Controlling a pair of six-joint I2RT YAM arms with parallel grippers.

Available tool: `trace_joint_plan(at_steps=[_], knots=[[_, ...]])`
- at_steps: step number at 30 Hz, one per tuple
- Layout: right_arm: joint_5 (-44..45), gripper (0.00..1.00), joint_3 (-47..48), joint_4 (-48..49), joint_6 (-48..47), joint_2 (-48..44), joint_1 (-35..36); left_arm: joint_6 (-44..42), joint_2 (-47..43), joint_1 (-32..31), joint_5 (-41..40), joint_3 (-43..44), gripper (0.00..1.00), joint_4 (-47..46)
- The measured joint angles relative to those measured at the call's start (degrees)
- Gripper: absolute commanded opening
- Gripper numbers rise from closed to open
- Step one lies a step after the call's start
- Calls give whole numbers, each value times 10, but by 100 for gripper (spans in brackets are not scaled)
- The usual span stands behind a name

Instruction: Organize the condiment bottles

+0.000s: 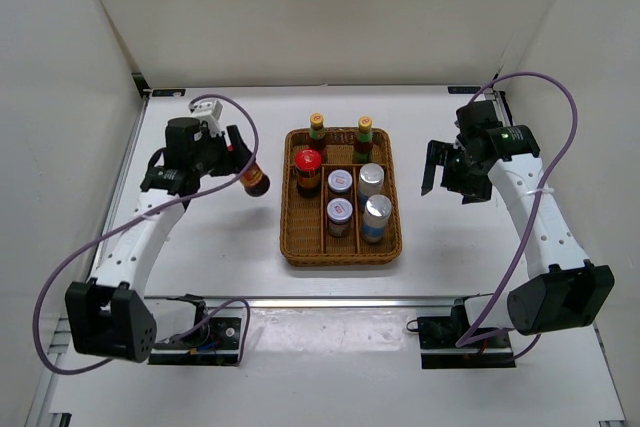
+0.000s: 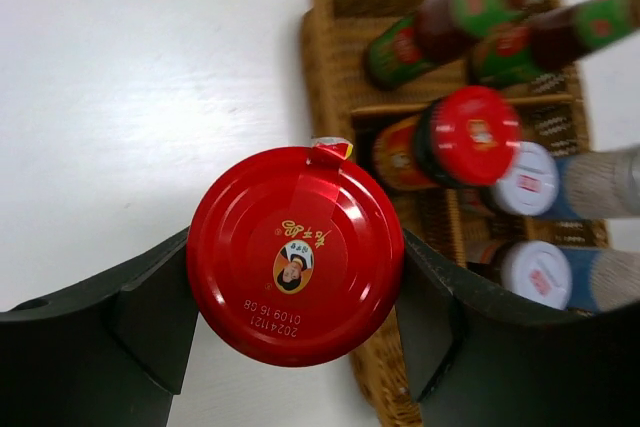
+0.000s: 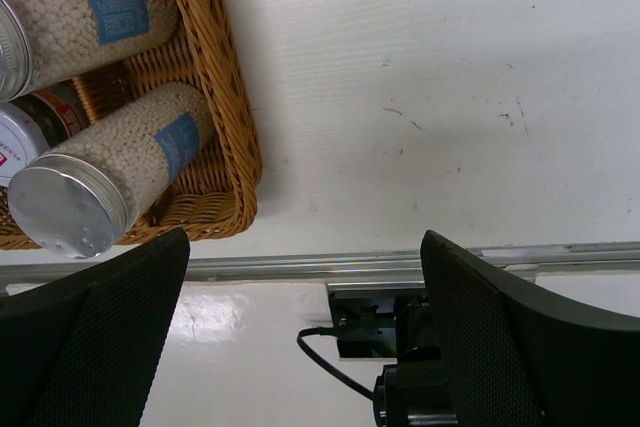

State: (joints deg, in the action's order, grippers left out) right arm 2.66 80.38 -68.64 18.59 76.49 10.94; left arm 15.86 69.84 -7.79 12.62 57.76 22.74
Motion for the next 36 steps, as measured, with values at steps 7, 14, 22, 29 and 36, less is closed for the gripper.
trace_joint_plan(at_steps=[7, 14, 22, 29, 36], knots=[[-8, 99, 0, 0, 0, 1, 0, -5, -40, -94, 21, 9, 11, -39], [-13, 99, 0, 0, 0, 5, 0, -38, -4, -219, -24, -9, 11, -52], [-14, 99, 0, -2, 0, 5, 0, -114, 22, -307, -82, -73, 14, -115], [-13, 99, 0, -3, 0, 5, 0, -179, 55, -360, -107, -112, 17, -156], [-12, 99, 0, -7, 0, 5, 0, -219, 60, -366, -125, -134, 29, -219]])
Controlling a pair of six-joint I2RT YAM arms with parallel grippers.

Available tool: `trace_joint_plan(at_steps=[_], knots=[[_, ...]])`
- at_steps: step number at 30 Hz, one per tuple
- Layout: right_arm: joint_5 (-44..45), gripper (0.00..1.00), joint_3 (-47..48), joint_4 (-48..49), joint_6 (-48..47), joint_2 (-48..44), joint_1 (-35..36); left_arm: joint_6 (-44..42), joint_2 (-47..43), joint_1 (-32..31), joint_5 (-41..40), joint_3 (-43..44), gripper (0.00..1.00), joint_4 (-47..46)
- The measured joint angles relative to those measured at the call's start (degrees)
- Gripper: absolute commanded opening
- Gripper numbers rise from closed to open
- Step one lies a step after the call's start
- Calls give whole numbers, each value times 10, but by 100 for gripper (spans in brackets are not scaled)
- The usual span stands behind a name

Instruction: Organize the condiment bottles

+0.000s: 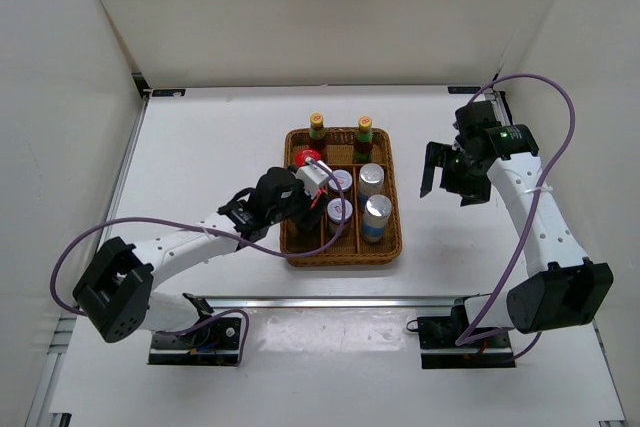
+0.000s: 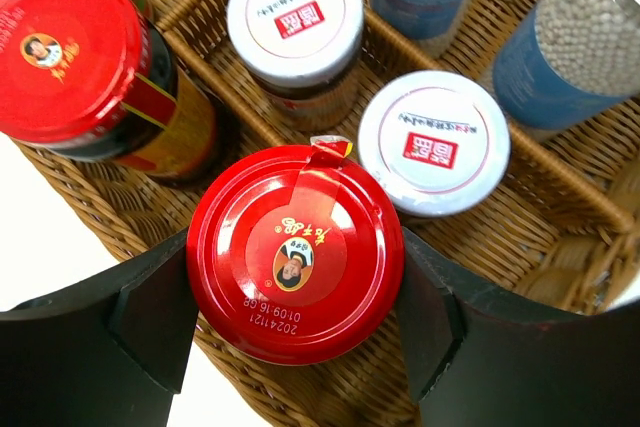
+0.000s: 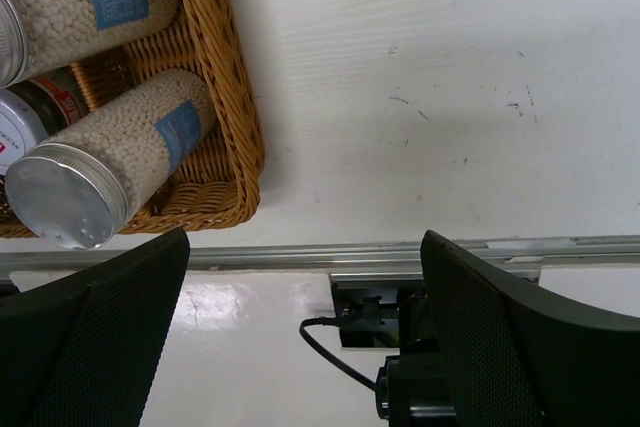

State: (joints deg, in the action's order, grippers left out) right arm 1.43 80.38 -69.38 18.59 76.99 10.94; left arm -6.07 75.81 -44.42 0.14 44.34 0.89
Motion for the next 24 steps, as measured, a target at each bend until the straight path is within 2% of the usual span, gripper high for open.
trace_joint_plan(at_steps=[1, 3, 4, 7, 10, 11, 12, 24], knots=[[0, 99, 0, -2, 0, 0, 0, -2, 1, 0, -3, -2, 31, -5], [1, 99, 1, -6, 0, 0, 0, -6, 3, 0, -7, -7, 42, -20], [1, 99, 2, -9, 0, 0, 0, -7, 3, 0, -7, -9, 57, -24], [1, 99, 2, -12, 0, 0, 0, -8, 1, 0, -7, -18, 66, -38], [1, 99, 3, -14, 0, 0, 0, -8, -6, -3, -11, -31, 80, -53], [1, 99, 4, -15, 0, 0, 0, -8, -9, -3, -12, -35, 93, -57], [3, 99, 5, -16, 0, 0, 0, -10, -13, -5, -13, -38, 100, -58], [25, 99, 63, -28, 4, 13, 0, 1, -89, -7, -34, -35, 100, -74]])
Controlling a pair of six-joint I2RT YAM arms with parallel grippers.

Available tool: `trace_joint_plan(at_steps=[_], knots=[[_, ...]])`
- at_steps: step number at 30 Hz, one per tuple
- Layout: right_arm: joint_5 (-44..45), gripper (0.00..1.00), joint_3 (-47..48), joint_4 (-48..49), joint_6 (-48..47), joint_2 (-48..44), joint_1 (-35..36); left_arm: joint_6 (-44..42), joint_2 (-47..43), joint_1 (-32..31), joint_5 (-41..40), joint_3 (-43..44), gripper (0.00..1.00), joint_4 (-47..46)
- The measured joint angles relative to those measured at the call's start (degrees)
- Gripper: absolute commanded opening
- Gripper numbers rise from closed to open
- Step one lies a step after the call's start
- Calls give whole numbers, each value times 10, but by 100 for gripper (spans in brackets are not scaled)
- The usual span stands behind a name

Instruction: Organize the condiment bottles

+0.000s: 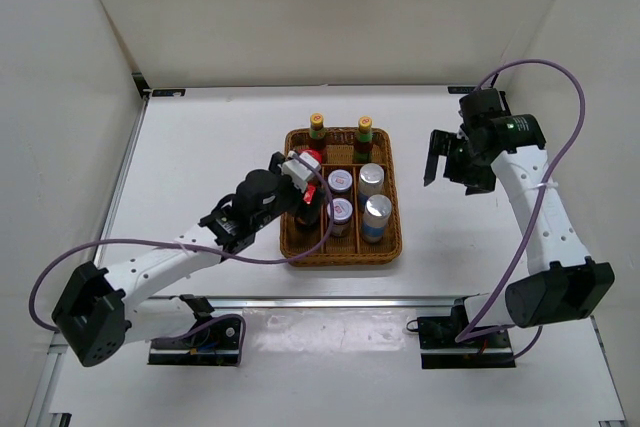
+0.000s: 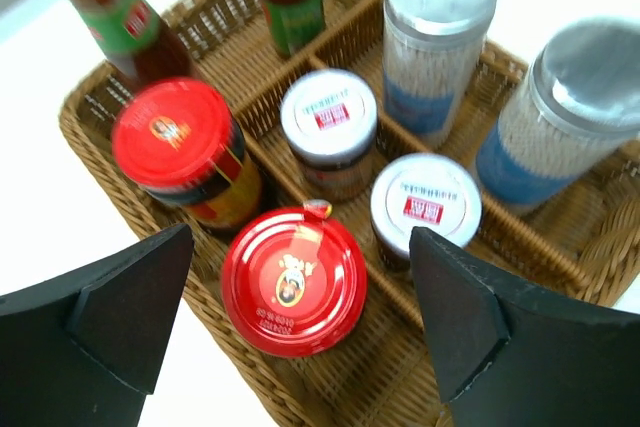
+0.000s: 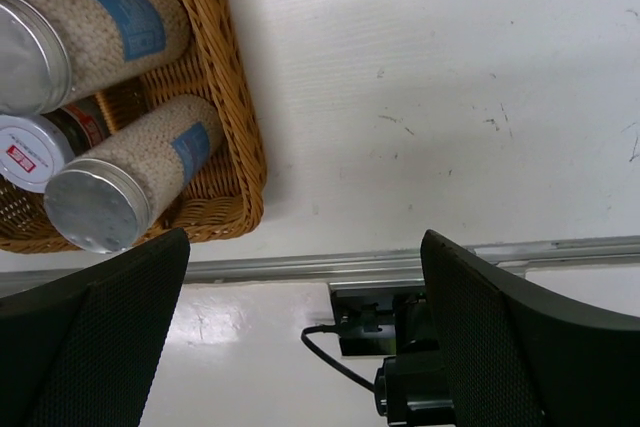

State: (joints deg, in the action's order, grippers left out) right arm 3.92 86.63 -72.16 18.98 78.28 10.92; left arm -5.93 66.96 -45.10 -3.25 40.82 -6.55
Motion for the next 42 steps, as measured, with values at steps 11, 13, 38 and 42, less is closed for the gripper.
trace_joint_plan(at_steps=[11, 13, 38, 42], knots=[[15, 99, 12, 2, -2, 11, 0, 80, -40, 57, -103, 153, 100, 142], [26, 99, 12, 2, 0, 9, 0, 85, -59, 71, -132, 170, 100, 176], [88, 99, 21, -16, 18, -31, 38, 184, -358, 178, -409, -133, 100, 175], [87, 99, 10, -15, 19, -54, 40, 137, -317, 212, -408, -184, 100, 87]])
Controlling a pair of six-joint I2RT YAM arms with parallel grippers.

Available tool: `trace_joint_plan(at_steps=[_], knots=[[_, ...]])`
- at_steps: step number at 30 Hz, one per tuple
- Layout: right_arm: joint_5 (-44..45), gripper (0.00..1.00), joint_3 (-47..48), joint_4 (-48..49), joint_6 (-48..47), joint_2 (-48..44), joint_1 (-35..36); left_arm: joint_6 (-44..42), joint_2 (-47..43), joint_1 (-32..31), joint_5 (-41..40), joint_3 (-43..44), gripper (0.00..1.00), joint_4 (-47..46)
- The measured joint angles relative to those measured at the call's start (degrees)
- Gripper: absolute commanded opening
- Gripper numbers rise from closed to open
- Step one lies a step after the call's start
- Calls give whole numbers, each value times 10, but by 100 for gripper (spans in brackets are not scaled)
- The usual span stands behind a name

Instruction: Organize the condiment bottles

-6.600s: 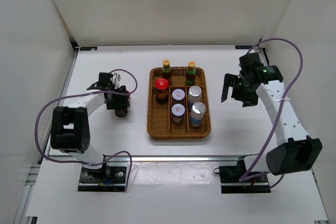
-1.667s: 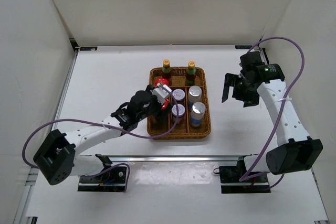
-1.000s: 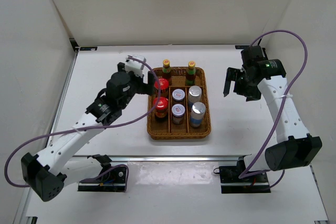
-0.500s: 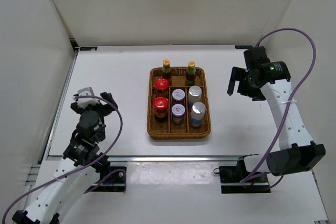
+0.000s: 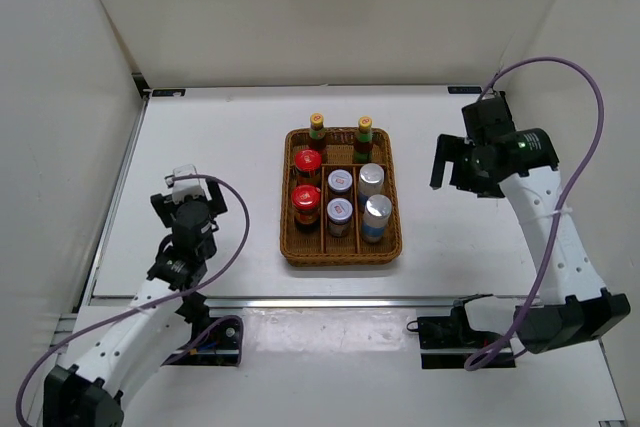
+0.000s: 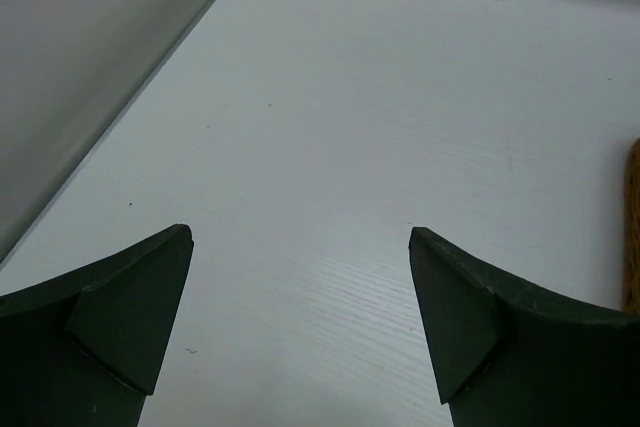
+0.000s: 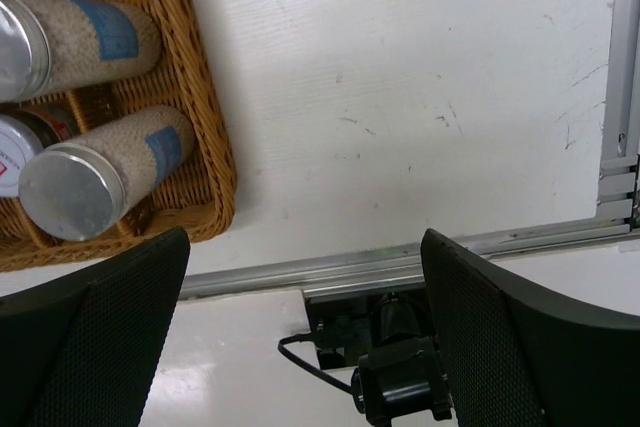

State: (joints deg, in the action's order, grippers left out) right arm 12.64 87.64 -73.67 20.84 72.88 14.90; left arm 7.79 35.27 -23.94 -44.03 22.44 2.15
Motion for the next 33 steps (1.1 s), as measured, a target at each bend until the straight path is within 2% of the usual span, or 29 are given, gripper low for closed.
trace_joint_plan(at_steps=[3, 6, 8, 12, 16, 19, 22, 24, 29, 33], knots=[[-7, 99, -19, -7, 1, -26, 2, -22, 39, 26, -2, -28, 100, -74], [-15, 99, -41, -19, 5, -49, 2, 3, 86, 51, -23, -51, 100, -149], [-19, 99, -54, -27, 8, -61, 2, 5, 122, 70, -16, -96, 100, -236], [-14, 99, -69, -33, 12, -72, 11, -68, 255, 104, 98, -196, 100, -449], [0, 99, -69, -33, 12, -72, 31, -70, 383, 133, 146, -200, 100, -614], [6, 99, -69, -33, 12, -71, 35, -85, 453, 162, 229, -199, 100, -700], [18, 99, -69, -33, 14, -71, 35, -110, 502, 182, 334, -189, 100, -731], [28, 99, -69, -33, 15, -71, 36, -117, 508, 187, 375, -169, 100, -719], [54, 99, -66, -34, 12, -71, 36, -101, 501, 191, 381, -85, 100, -659], [65, 99, -64, -32, 9, -65, 36, -93, 499, 197, 382, -77, 100, -632]])
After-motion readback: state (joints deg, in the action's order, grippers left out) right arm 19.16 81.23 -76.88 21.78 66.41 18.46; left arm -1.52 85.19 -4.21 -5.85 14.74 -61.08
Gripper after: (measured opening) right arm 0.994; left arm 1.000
